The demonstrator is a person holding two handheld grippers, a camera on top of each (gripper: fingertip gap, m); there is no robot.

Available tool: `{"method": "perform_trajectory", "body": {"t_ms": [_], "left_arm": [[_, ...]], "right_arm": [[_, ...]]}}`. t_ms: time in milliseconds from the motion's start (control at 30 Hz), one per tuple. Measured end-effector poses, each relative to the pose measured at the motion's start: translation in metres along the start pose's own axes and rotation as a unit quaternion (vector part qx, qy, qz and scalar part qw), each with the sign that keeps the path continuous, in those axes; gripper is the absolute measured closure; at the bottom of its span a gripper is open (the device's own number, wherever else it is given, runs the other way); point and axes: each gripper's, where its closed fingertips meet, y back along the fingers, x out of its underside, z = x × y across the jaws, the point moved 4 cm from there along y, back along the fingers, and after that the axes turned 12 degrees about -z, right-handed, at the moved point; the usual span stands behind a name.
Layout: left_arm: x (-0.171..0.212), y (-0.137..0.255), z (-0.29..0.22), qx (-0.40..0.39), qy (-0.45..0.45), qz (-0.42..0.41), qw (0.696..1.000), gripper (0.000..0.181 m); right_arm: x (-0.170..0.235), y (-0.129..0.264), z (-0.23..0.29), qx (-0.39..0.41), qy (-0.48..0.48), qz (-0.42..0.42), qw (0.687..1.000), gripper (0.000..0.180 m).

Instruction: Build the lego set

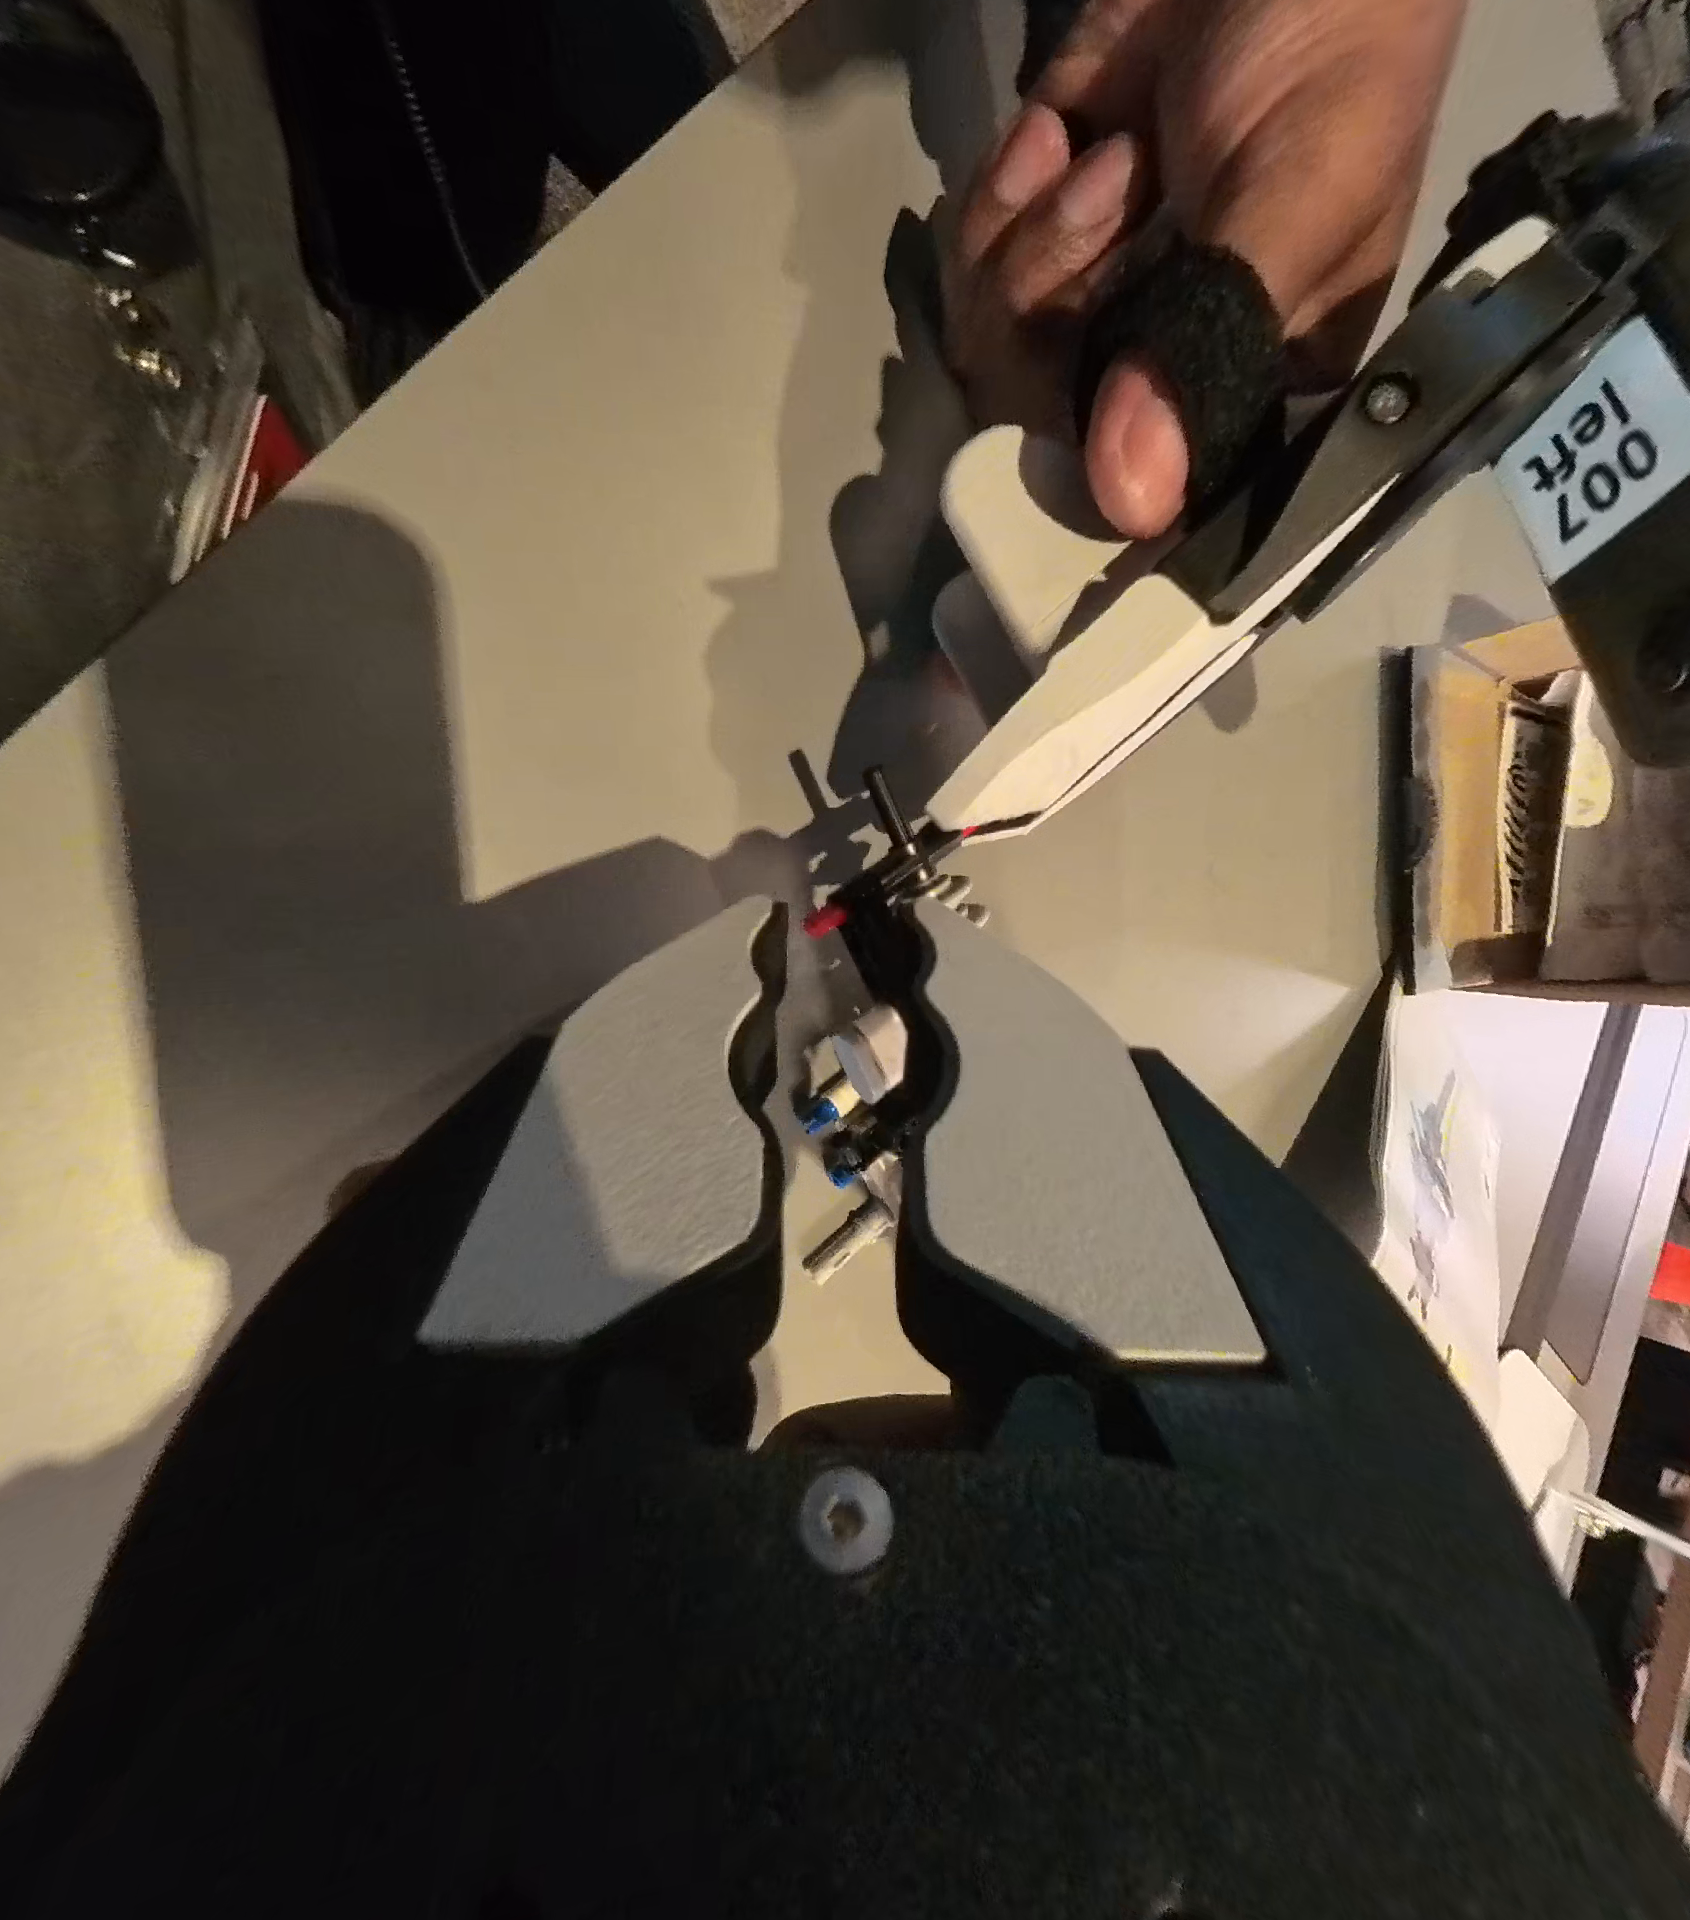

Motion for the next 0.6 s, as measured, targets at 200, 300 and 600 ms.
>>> {"method": "perform_trajectory", "body": {"t_ms": [200, 300, 600], "left_arm": [[0.0004, -0.0024, 0.0008, -0.002, 0.003, 0.007, 1.0, 0.168], [0.0006, -0.0025, 0.0004, 0.0, 0.002, 0.008, 1.0, 0.169], [0.0008, -0.0038, 0.0005, -0.001, 0.0, 0.011, 1.0, 0.17]], "right_arm": [[0.0028, -0.0001, 0.0004, -0.024, 0.003, 0.011, 1.0, 0.164], [0.0029, 0.0003, 0.0001, -0.033, 0.006, 0.013, 0.999, 0.166], [0.0028, 0.0001, -0.0002, -0.055, 0.011, 0.021, 0.998, 0.167]]}}
